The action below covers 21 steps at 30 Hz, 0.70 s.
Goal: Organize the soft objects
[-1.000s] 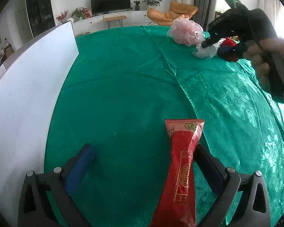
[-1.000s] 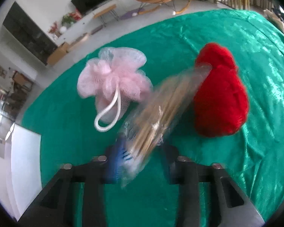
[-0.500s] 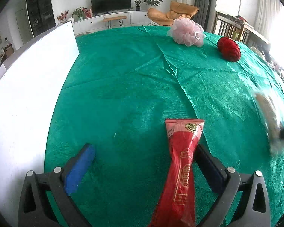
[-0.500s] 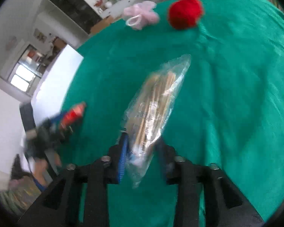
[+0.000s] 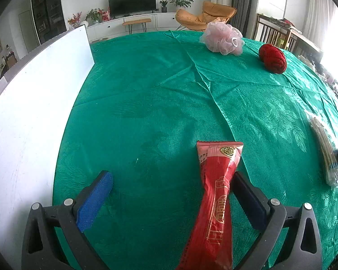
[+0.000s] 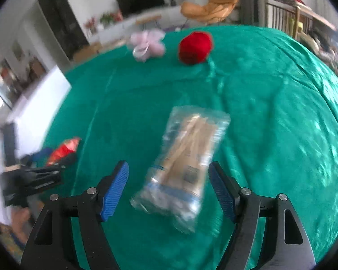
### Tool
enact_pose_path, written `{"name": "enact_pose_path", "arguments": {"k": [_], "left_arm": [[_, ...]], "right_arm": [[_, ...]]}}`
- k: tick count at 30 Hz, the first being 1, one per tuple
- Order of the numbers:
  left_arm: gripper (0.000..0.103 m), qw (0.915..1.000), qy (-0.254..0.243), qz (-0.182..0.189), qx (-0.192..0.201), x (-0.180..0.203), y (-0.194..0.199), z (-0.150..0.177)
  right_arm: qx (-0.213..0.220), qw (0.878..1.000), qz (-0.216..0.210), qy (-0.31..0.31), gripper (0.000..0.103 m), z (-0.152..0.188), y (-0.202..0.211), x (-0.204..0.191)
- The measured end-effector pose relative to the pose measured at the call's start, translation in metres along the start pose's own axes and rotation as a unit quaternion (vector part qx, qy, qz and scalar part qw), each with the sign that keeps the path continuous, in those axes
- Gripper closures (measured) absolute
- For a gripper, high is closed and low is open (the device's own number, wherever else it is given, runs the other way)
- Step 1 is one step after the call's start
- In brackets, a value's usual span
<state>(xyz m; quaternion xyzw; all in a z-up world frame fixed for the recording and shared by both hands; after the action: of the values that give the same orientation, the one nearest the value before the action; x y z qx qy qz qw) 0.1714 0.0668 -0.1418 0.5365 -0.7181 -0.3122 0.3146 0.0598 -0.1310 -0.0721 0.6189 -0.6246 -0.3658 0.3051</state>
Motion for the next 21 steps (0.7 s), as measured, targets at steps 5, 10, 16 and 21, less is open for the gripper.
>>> {"name": "enact_pose_path", "arguments": {"k": [5, 10, 16, 21], "left_arm": [[0.0, 1.0, 0.0, 0.0, 0.0, 0.0, 0.0, 0.0], [0.0, 1.0, 0.0, 0.0, 0.0, 0.0, 0.0, 0.0], [0.0, 1.0, 0.0, -0.001, 0.0, 0.0, 0.0, 0.0], [0.0, 1.0, 0.0, -0.001, 0.0, 0.0, 0.0, 0.0]], "right_arm": [[0.003, 0.991, 0.114, 0.067, 0.023, 0.002, -0.033, -0.029], [0.035, 0.996, 0.08, 0.021, 0.018, 0.007, -0.032, -0.013], [0.032, 0.995, 0.086, 0.032, 0.015, 0.003, -0.038, -0.021], [0.032, 0.995, 0.087, 0.033, 0.016, 0.004, -0.037, -0.021]]}}
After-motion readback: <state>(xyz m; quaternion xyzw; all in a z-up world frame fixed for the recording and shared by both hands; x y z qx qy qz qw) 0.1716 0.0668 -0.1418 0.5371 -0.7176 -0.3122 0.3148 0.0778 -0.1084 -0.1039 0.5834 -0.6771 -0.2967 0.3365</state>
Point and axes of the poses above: each gripper's, at about its wrist camera, not at the fingertips, and y roughly against the way its jaws point, x to its right, z to its underside, the point moved 4 cm from there along -y, roughly the way its jaws point, and after that the axes turned 7 degrees about z, right-handed, at the moved point
